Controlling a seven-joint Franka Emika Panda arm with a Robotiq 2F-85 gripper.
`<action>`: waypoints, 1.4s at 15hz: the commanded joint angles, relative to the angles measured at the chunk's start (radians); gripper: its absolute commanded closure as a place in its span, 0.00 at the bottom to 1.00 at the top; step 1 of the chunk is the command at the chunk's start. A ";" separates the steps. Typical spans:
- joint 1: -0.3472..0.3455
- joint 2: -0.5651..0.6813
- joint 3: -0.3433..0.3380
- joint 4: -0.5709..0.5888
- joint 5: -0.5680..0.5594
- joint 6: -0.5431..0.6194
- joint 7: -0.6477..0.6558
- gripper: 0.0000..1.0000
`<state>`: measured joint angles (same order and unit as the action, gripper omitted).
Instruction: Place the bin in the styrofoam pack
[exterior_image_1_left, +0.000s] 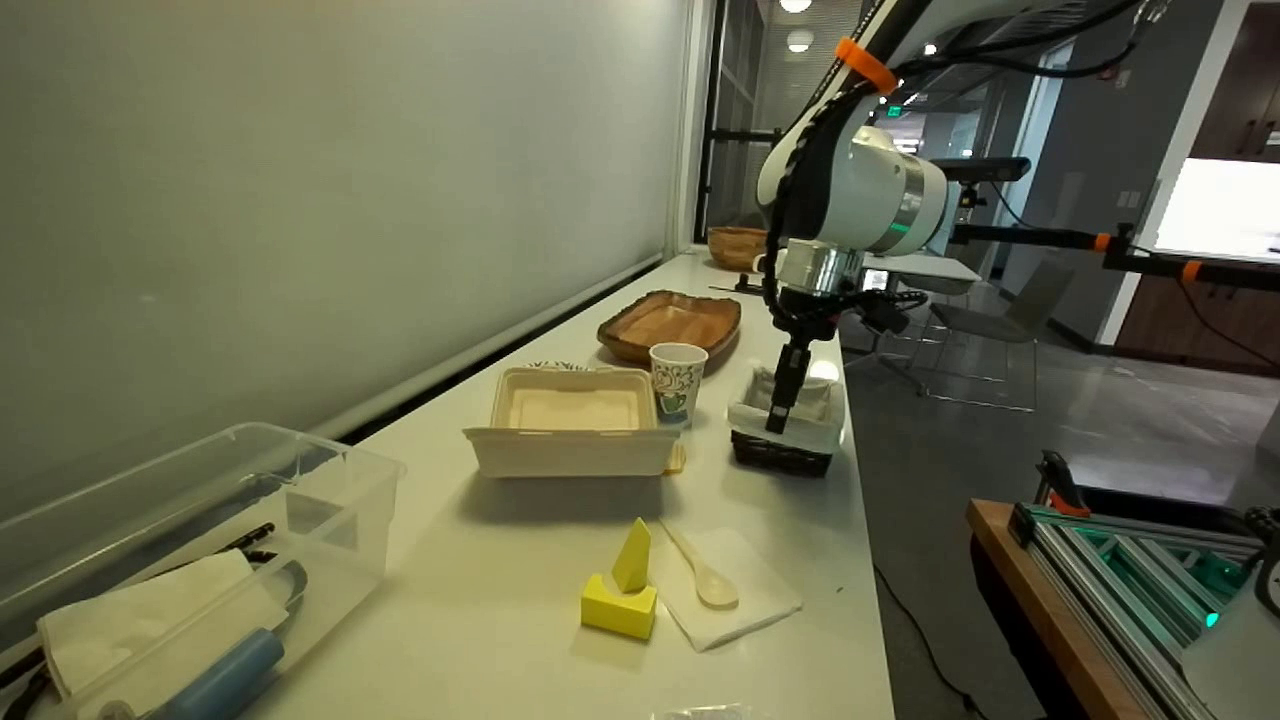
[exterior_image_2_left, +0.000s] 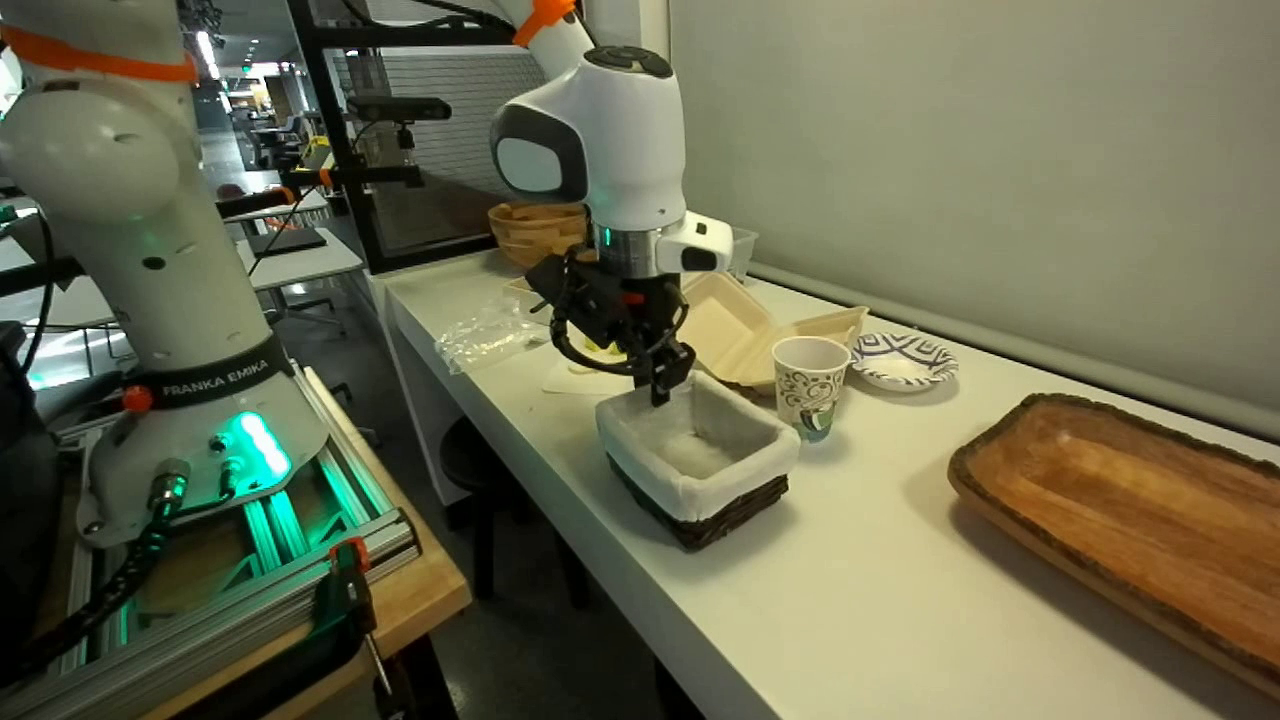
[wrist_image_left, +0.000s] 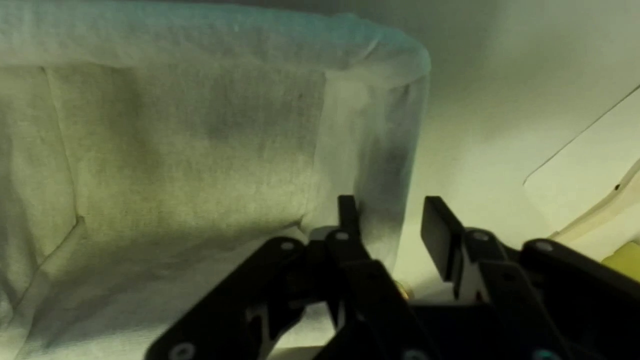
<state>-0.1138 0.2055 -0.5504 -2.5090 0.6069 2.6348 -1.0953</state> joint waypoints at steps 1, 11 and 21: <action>-0.007 0.024 0.007 0.006 0.018 0.013 -0.015 0.93; 0.080 -0.074 -0.058 0.020 -0.185 -0.045 0.552 0.96; 0.057 -0.108 -0.005 0.128 -0.265 -0.196 0.904 0.83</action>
<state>0.0657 0.1114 -0.6785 -2.3786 0.3721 2.4334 -0.2136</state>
